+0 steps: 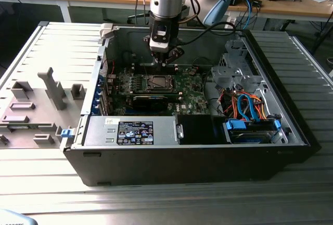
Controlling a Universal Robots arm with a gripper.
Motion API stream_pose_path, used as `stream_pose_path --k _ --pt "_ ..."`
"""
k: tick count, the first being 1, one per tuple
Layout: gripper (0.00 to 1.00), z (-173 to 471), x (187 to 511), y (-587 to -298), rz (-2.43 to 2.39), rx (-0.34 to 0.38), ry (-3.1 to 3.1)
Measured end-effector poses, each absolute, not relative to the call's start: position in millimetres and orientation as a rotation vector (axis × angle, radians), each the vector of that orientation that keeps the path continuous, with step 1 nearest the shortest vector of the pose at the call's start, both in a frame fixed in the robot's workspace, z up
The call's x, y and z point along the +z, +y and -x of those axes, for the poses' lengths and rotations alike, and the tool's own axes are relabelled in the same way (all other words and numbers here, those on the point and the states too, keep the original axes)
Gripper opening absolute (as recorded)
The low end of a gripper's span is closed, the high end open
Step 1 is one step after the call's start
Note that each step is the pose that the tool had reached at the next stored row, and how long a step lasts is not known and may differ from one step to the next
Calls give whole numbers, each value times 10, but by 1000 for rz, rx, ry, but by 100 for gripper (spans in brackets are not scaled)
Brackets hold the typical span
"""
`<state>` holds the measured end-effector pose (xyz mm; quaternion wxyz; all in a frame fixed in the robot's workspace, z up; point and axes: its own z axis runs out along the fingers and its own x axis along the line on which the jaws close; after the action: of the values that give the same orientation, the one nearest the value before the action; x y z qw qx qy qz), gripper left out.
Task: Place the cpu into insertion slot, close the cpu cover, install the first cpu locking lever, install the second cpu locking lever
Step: 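Install the first cpu locking lever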
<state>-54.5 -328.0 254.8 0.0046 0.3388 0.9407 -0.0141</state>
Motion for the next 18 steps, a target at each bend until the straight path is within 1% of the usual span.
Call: stream_pose_path --k 18 --pt "11 545 2548 -3280 -994 -44 2970"
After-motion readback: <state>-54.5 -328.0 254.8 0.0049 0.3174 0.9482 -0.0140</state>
